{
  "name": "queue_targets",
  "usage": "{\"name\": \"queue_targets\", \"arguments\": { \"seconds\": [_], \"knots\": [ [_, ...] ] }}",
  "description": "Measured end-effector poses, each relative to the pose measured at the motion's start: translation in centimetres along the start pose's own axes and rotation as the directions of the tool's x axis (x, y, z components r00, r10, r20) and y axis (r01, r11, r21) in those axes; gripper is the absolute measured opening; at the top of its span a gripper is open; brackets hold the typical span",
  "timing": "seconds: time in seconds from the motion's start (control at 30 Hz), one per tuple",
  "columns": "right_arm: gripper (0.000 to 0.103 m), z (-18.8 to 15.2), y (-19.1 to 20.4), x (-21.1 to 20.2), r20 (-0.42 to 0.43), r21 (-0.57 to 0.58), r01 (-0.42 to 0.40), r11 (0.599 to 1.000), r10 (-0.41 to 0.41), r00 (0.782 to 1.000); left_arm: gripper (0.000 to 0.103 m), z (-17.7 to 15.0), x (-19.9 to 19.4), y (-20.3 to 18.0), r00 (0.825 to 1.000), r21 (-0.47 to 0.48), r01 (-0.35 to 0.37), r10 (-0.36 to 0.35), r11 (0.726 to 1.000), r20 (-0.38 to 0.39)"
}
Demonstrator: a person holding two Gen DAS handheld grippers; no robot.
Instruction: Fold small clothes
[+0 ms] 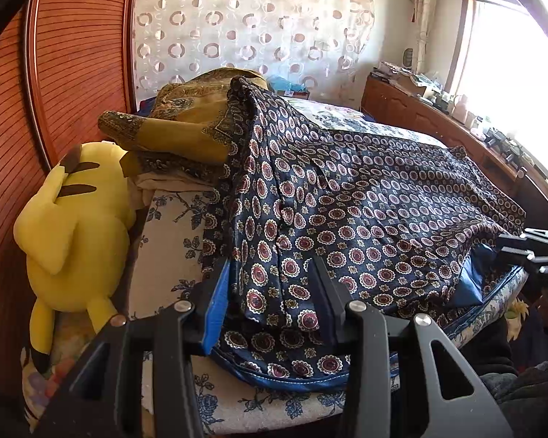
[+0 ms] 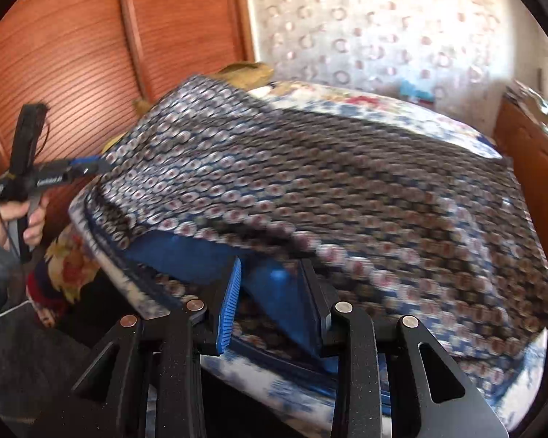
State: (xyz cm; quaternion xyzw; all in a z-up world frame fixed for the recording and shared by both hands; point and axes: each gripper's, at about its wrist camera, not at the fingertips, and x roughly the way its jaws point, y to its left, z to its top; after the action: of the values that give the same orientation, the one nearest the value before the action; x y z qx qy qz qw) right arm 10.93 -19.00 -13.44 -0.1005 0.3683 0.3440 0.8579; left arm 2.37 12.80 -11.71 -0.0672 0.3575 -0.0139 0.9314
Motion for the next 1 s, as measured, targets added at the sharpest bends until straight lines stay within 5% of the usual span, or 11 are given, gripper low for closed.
{"name": "queue_targets", "arguments": {
  "seconds": [0.13,0.2,0.37,0.57,1.0],
  "knots": [
    [0.029,-0.5,1.1,1.9,-0.048,-0.048,0.020,0.999,-0.022,0.999,0.041,0.0,-0.1,0.0,1.000,0.001,-0.001,0.001,1.000,0.003],
    [0.010,-0.8,1.2,2.6,-0.069,-0.064,0.034,0.997,-0.039,0.997,0.041,0.1,-0.1,0.1,1.000,-0.004,-0.004,0.004,1.000,0.007],
    [0.000,-1.6,1.3,2.2,-0.066,-0.065,0.006,0.998,-0.010,0.998,0.041,0.3,0.0,0.5,1.000,-0.018,-0.018,0.018,1.000,0.016],
    [0.000,-1.9,1.9,0.6,-0.062,-0.041,-0.073,0.996,0.070,0.996,0.041,0.6,0.5,0.8,1.000,-0.026,-0.018,0.018,0.999,0.013],
    [0.021,-0.8,0.3,0.1,-0.001,0.004,0.049,0.999,-0.049,0.999,0.041,-0.2,2.5,1.8,0.997,-0.042,-0.074,0.073,0.996,-0.039]
  ]
}}
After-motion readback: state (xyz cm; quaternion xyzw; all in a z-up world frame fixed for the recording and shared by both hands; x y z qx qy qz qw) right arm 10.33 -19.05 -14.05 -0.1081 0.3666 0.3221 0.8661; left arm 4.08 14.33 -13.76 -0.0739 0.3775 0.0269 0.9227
